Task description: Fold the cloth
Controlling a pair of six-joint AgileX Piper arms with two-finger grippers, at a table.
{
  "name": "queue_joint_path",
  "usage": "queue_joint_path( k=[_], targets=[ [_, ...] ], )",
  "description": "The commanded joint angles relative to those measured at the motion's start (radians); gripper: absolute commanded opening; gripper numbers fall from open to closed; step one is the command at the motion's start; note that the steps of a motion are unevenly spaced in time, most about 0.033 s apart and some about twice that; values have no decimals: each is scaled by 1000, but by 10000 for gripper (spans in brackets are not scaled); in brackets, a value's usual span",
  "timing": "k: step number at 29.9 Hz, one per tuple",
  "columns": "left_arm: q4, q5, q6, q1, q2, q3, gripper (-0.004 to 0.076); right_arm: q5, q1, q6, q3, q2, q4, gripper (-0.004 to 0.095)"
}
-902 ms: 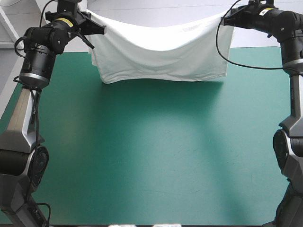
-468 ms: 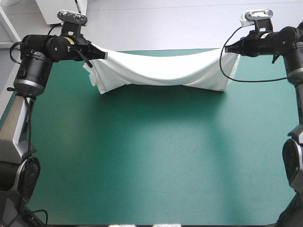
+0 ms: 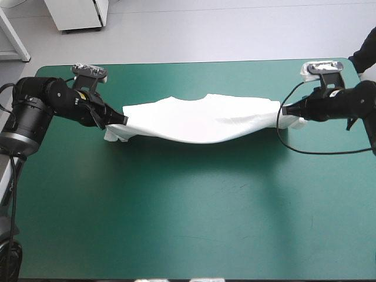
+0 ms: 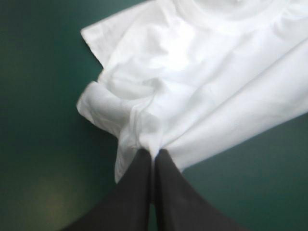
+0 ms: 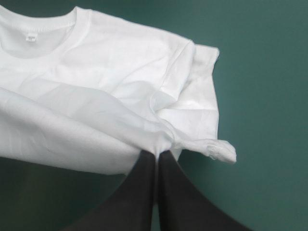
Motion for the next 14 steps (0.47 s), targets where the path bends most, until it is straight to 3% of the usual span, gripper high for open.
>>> queue_joint_path(
  k=[1,14],
  targets=[
    [-45,2,-12,-3,-79,84,-9,-22,7,-5,115,-110,22,-13],
    [-69,43,1,-3,-225,488,-9,28,52,-5,501,-207,-16,-13]
  ],
)
